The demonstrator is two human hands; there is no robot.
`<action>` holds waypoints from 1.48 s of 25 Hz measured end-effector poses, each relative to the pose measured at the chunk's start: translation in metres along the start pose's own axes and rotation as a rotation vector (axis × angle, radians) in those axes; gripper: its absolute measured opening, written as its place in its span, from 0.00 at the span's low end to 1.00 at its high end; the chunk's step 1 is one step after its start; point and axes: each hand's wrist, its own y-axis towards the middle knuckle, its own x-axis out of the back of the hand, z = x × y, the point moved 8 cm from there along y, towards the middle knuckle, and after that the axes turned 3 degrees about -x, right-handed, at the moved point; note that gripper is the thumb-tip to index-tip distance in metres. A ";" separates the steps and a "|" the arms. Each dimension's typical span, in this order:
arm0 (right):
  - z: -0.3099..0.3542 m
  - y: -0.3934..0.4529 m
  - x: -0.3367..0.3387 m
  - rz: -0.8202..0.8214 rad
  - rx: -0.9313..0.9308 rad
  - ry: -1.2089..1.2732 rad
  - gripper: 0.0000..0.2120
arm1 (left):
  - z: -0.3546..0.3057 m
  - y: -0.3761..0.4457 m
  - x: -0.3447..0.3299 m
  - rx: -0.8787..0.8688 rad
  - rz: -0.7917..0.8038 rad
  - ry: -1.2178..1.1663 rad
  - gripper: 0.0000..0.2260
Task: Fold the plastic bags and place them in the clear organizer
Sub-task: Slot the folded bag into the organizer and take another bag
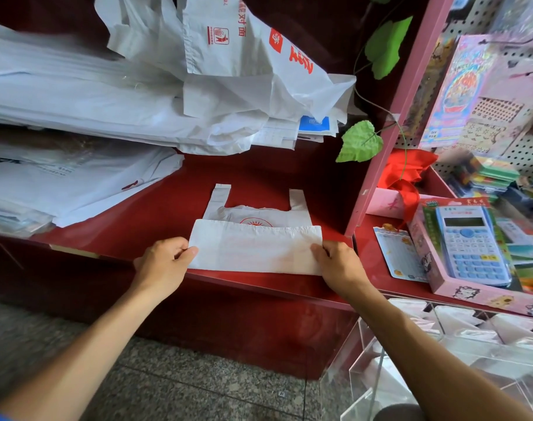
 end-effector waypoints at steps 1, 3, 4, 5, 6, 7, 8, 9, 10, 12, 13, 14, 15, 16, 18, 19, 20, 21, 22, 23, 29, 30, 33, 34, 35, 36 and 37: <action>0.000 0.001 -0.001 -0.011 -0.010 -0.024 0.16 | 0.001 0.000 -0.001 0.012 -0.005 0.029 0.19; -0.001 0.003 -0.003 -0.039 -0.027 -0.094 0.16 | 0.000 -0.001 -0.003 0.026 -0.013 0.071 0.19; -0.002 0.003 -0.003 -0.051 -0.039 -0.134 0.16 | -0.001 -0.001 -0.005 0.028 -0.015 0.085 0.19; -0.003 0.002 -0.003 -0.064 -0.045 -0.173 0.17 | -0.002 0.000 -0.006 0.019 -0.025 0.102 0.19; -0.003 0.002 -0.003 -0.076 -0.046 -0.205 0.17 | -0.004 0.000 -0.007 0.008 -0.036 0.125 0.18; -0.002 0.000 -0.002 -0.087 -0.044 -0.237 0.17 | -0.006 -0.001 -0.007 -0.002 -0.048 0.152 0.18; -0.001 -0.001 -0.002 -0.096 -0.040 -0.261 0.18 | -0.008 -0.001 -0.007 -0.013 -0.061 0.175 0.18; 0.000 -0.002 -0.002 -0.107 -0.036 -0.285 0.18 | -0.010 -0.001 -0.007 -0.025 -0.075 0.194 0.17; 0.001 -0.002 -0.001 -0.116 -0.039 -0.305 0.18 | -0.011 -0.001 -0.007 -0.032 -0.084 0.208 0.17; 0.001 -0.003 0.001 -0.125 -0.050 -0.333 0.18 | -0.011 -0.001 -0.005 -0.028 -0.100 0.222 0.16; 0.001 -0.003 0.002 -0.130 -0.057 -0.340 0.18 | -0.010 -0.001 -0.004 -0.021 -0.108 0.222 0.15; 0.001 -0.004 0.003 -0.136 -0.066 -0.346 0.18 | -0.009 -0.001 -0.002 -0.016 -0.113 0.217 0.15; 0.001 -0.004 0.003 -0.141 -0.070 -0.352 0.18 | -0.009 -0.001 -0.002 -0.014 -0.114 0.213 0.14; 0.002 -0.005 0.003 -0.142 -0.071 -0.356 0.17 | -0.009 -0.001 -0.002 -0.014 -0.114 0.211 0.14; 0.001 -0.004 0.001 -0.131 -0.074 -0.338 0.16 | -0.008 -0.001 -0.002 -0.011 -0.115 0.219 0.14; -0.001 -0.003 0.000 -0.121 -0.084 -0.316 0.14 | -0.008 -0.001 -0.003 -0.009 -0.114 0.224 0.13; -0.004 -0.002 0.000 -0.109 -0.098 -0.288 0.13 | -0.007 -0.001 -0.003 -0.006 -0.113 0.224 0.13; -0.006 -0.001 0.000 -0.099 -0.112 -0.266 0.12 | -0.006 -0.001 -0.003 -0.001 -0.111 0.220 0.12; -0.008 -0.001 0.000 -0.092 -0.124 -0.254 0.11 | -0.005 -0.001 -0.003 0.005 -0.108 0.211 0.12; -0.008 -0.001 0.001 -0.089 -0.132 -0.251 0.11 | -0.004 -0.001 -0.003 0.014 -0.104 0.202 0.11; 0.001 -0.010 0.011 -0.169 -0.141 -0.253 0.11 | -0.008 -0.004 -0.004 0.014 -0.103 0.211 0.06; 0.008 -0.011 0.018 -0.250 -0.110 -0.278 0.11 | -0.014 -0.005 -0.003 -0.047 -0.146 0.243 0.07; 0.050 -0.015 0.011 -0.368 0.174 -0.359 0.06 | -0.057 -0.013 -0.010 -0.379 -0.224 0.262 0.06; 0.066 -0.016 -0.007 -0.317 0.296 -0.377 0.07 | -0.073 -0.017 -0.021 -0.481 -0.182 0.239 0.07; 0.080 -0.017 -0.027 -0.240 0.398 -0.386 0.10 | -0.086 -0.020 -0.034 -0.546 -0.110 0.199 0.08; 0.090 -0.019 -0.045 -0.159 0.467 -0.371 0.13 | -0.096 -0.021 -0.049 -0.579 -0.029 0.150 0.10; 0.095 -0.018 -0.057 -0.088 0.490 -0.334 0.16 | -0.101 -0.022 -0.062 -0.582 0.044 0.101 0.13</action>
